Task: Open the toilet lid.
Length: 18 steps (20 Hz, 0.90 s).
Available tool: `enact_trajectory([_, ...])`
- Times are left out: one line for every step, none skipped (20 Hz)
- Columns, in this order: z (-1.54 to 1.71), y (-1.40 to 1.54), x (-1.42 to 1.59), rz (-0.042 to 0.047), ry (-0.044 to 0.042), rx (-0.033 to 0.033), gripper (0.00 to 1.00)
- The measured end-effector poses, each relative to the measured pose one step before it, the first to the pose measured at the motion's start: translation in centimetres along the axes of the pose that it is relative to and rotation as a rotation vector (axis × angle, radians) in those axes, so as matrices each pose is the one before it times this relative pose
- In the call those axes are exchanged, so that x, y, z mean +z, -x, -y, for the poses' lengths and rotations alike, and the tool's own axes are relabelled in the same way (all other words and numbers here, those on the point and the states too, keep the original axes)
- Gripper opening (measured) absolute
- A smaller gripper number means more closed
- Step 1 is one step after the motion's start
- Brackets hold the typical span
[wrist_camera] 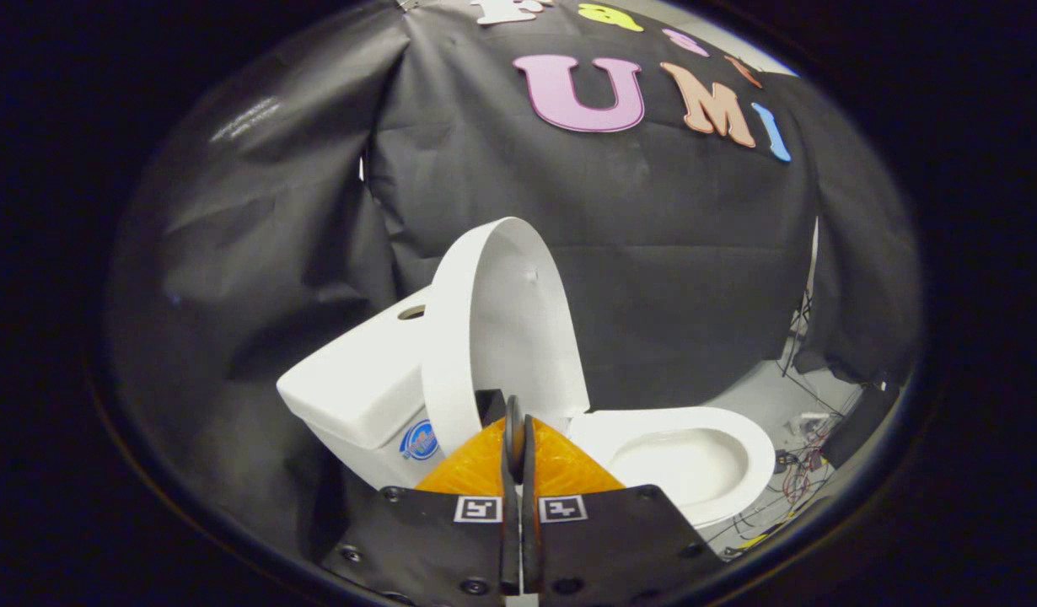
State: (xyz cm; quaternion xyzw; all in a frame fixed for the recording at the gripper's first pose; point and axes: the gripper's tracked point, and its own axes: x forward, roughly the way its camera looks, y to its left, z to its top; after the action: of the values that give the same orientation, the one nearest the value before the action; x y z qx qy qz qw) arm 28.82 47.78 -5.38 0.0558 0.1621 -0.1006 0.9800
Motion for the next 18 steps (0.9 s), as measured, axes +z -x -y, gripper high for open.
enact_trajectory([-0.491, -0.336, -0.138, 0.00453, 0.00510, 0.00350, 0.06])
enact_trajectory([-0.064, 0.123, 0.145, -0.00107, 0.01162, -0.00512, 0.06])
enact_trajectory([-0.049, 0.188, 0.067, 0.00308, 0.00973, -0.00685, 0.07])
enact_trajectory([-0.136, 0.185, 0.164, 0.00470, 0.00453, 0.00436, 0.09])
enact_trajectory([-0.594, 0.161, 0.390, 0.01835, -0.02105, 0.01643, 0.10])
enact_trajectory([-0.291, 0.110, 0.435, 0.01440, -0.02438, 0.01007, 0.12])
enact_trajectory([-0.176, 0.105, 0.202, 0.01201, -0.02603, 0.00886, 0.15])
enact_trajectory([-1.026, 0.016, 0.232, 0.00873, -0.04189, 0.05606, 0.16])
enact_trajectory([-0.640, -0.145, -0.150, -0.00101, -0.03135, 0.01070, 0.22])
enact_trajectory([-0.152, -0.006, 0.270, -0.00366, -0.00904, 0.00364, 0.27])
enact_trajectory([0.046, 0.288, -0.105, 0.00193, -0.00362, -0.00161, 0.33])
enact_trajectory([0.010, 0.179, 0.157, 0.00381, 0.00649, -0.00296, 0.38])
enact_trajectory([-0.216, -0.065, 0.035, 0.00157, 0.00779, 0.01010, 0.37])
enact_trajectory([-0.320, 0.083, 0.409, 0.01313, 0.00218, 0.02449, 0.37])
enact_trajectory([-0.496, 0.311, 0.500, 0.01553, 0.00437, 0.00599, 0.45])
enact_trajectory([-0.147, 0.466, 0.575, 0.01237, 0.00317, 0.00090, 0.53])
enact_trajectory([-0.130, 0.435, 0.319, 0.01300, 0.00585, 0.00632, 0.60])
enact_trajectory([-0.249, 0.453, 0.307, 0.00715, 0.01163, 0.00280, 0.68])
